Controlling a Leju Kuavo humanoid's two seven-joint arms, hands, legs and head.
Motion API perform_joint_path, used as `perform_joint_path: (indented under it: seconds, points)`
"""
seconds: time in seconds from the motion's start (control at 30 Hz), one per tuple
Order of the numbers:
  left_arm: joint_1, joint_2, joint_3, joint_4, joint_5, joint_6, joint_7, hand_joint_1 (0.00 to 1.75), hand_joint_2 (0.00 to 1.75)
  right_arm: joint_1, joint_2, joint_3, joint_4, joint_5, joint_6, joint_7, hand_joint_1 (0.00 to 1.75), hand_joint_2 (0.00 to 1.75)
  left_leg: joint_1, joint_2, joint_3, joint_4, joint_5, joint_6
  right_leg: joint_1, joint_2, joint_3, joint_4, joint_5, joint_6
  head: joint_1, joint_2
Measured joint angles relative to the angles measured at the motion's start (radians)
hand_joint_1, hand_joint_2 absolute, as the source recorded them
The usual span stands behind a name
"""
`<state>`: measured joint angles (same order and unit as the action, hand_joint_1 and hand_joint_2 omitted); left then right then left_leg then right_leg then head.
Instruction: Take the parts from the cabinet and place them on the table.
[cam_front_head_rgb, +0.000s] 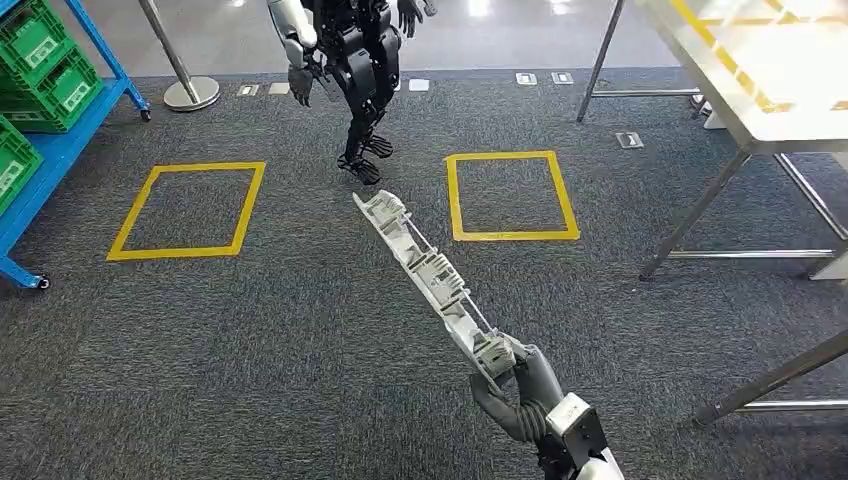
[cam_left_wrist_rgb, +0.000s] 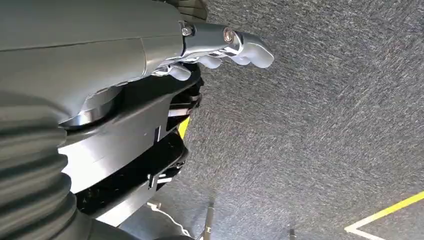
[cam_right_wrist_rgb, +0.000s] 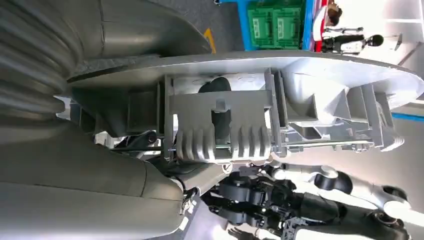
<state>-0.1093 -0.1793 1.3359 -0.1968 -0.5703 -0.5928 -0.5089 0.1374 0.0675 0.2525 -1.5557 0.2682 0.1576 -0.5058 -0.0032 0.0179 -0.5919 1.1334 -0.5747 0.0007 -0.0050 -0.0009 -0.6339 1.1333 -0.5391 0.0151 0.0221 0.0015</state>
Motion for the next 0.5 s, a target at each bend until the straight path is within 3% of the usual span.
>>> perform_joint_path:
  seconds: [0.27,0.5]
  points:
    - [0.000,0.000,0.000,0.000,-0.005,0.008,0.006,0.00,1.75,0.006,0.000,0.000,0.000,-0.017,0.008,0.006,1.75,1.75,0.000,0.000,-0.004,0.007,-0.001,0.000,0.000,0.000,-0.004,0.006,-0.001,-0.001,0.000,0.000]
    - [0.000,0.000,0.000,0.000,-0.005,0.009,0.000,0.00,1.75,0.008,0.000,0.000,0.000,-0.028,0.033,0.010,1.75,1.75,0.000,0.000,-0.036,0.057,-0.020,0.002,0.000,0.000,-0.036,0.056,-0.018,0.000,0.000,0.000]
